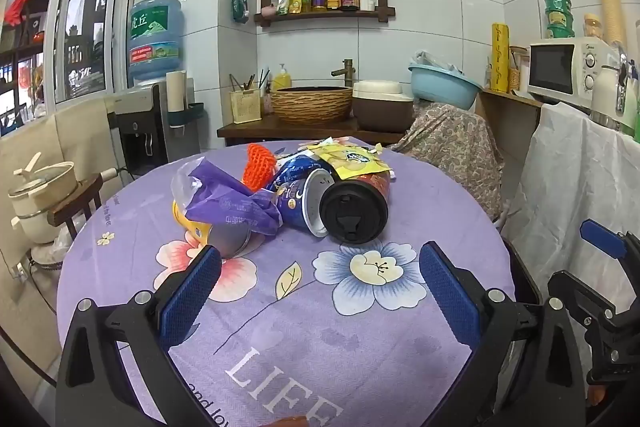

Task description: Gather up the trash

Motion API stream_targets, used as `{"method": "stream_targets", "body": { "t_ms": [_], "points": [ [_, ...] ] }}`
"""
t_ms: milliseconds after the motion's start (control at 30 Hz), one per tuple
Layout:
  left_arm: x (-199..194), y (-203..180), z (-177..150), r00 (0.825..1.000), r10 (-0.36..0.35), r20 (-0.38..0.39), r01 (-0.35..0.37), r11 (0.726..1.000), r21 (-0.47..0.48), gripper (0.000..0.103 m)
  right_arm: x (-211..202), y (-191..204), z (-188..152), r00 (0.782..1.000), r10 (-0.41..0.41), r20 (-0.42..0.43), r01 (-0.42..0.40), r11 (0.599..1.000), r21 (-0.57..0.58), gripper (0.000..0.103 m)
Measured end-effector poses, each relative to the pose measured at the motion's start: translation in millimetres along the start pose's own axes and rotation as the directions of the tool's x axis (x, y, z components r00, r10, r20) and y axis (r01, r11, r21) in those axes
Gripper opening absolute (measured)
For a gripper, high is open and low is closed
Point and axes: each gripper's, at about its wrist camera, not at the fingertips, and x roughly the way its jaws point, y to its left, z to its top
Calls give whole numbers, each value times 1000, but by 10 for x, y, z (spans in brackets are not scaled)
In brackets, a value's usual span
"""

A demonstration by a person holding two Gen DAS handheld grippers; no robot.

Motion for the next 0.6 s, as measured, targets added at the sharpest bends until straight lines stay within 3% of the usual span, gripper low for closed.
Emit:
{"method": "stream_targets", "body": {
  "t_ms": [533,600],
  "points": [
    [125,-63,65,1000,1,-2,-1,1000,0,98,-46,-24,69,1000,-1,-2,1,1000,0,98],
    [-14,-15,-1,1000,-2,9,2,1000,1,98,-45,-26,85,1000,-1,-5,1,1000,3,98]
  ]
}}
